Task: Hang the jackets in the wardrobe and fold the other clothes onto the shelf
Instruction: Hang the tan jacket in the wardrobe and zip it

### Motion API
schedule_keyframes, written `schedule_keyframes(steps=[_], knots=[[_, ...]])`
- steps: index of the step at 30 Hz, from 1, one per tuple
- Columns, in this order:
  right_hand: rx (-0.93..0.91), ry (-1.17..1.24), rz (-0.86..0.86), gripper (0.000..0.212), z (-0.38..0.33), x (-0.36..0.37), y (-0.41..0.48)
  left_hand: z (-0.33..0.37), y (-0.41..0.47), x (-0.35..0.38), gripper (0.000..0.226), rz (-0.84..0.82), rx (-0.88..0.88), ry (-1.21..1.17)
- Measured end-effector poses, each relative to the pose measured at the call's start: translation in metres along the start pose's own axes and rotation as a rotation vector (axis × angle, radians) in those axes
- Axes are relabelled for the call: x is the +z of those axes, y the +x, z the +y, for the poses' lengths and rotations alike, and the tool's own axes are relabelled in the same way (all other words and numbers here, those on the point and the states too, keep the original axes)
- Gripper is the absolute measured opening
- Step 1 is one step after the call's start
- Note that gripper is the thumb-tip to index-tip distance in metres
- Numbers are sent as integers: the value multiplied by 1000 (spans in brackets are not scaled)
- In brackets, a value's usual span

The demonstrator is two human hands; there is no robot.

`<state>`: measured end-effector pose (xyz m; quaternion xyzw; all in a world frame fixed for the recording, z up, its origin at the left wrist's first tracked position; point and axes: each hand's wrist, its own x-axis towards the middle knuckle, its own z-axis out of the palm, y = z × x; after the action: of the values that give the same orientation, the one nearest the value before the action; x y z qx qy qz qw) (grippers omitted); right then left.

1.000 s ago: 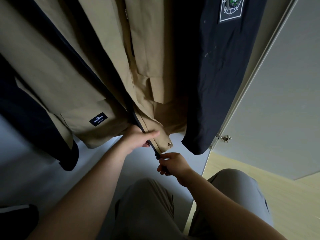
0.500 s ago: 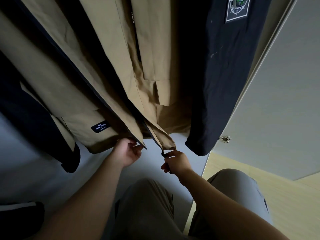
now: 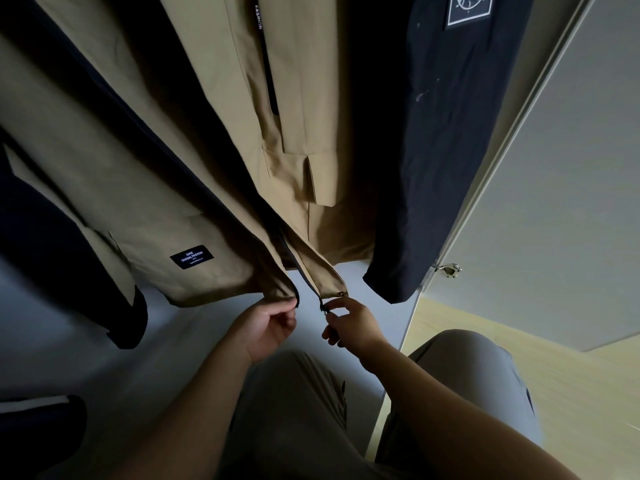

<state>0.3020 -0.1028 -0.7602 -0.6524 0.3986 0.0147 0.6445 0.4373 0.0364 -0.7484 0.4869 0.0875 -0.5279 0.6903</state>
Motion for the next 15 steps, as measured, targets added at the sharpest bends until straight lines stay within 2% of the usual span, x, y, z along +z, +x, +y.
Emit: schedule_keyframes(steps=[4, 8, 11, 15], knots=[[1, 8, -53, 21, 3, 3, 0, -15, -12, 11, 22, 88, 152, 256], [2, 4, -112, 16, 3, 11, 0, -30, -15, 27, 25, 245, 457, 517], [10, -3, -156, 11, 3, 14, -1, -32, -11, 33, 18, 390, 634, 590], [14, 66, -188, 11, 4, 13, -2, -23, -3, 29, 13, 475, 636, 620]])
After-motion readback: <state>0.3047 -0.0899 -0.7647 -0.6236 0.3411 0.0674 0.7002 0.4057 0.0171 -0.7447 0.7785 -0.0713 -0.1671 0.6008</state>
